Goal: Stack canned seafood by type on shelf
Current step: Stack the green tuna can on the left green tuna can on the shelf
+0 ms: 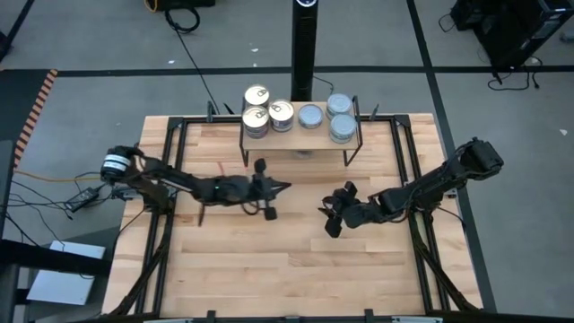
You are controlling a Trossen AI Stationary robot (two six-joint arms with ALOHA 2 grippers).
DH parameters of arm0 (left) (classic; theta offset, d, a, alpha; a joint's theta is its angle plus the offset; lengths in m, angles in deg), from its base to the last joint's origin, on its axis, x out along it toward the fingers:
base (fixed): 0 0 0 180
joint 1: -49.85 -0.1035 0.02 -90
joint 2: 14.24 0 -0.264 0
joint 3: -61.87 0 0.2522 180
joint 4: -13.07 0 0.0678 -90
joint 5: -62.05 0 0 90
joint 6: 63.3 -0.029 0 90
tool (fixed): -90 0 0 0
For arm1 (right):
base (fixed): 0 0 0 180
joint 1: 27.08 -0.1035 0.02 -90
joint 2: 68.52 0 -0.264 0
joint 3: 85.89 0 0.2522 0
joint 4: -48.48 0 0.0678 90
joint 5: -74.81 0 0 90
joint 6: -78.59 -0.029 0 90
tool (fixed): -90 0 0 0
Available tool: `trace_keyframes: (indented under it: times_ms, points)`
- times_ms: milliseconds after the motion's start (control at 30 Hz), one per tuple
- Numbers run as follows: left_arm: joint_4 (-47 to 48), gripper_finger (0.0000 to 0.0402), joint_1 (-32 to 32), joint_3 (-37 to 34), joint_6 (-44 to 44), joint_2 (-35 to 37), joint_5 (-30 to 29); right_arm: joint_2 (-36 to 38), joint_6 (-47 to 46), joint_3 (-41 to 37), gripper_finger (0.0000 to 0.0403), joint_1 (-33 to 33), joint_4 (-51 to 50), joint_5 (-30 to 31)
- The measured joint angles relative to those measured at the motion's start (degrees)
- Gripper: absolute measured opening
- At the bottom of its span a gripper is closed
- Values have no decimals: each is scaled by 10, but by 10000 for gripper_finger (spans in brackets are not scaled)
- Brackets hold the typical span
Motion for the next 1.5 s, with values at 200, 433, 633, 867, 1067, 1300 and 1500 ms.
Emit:
trace_keyframes:
  times_ms: [200, 433, 633, 867, 1067, 1300, 1500]
  points:
    - [-92, 5, 1, -99, -20, 50, 27, -66, 37, 0, 68, 6, 121, 12]
    - [-122, 5, 1, -147, -33, 63, 47, -165, 107, 41, 19, 28, 218, 47]
    - [-186, 5, -1, -190, -32, 63, 73, -216, 155, 116, 13, 71, 136, 122]
    - [-299, 5, -1, -258, -31, 62, 102, -261, 241, 142, 15, 132, 131, 219]
    - [-316, 5, -2, -279, -32, 62, 97, -305, 295, 142, 13, 178, 207, 241]
    - [-311, 5, -2, -280, -31, 62, 94, -356, 399, 144, 9, 211, 324, 250]
    - [-308, 5, -2, -280, -31, 61, 94, -374, 425, 152, 10, 239, 337, 247]
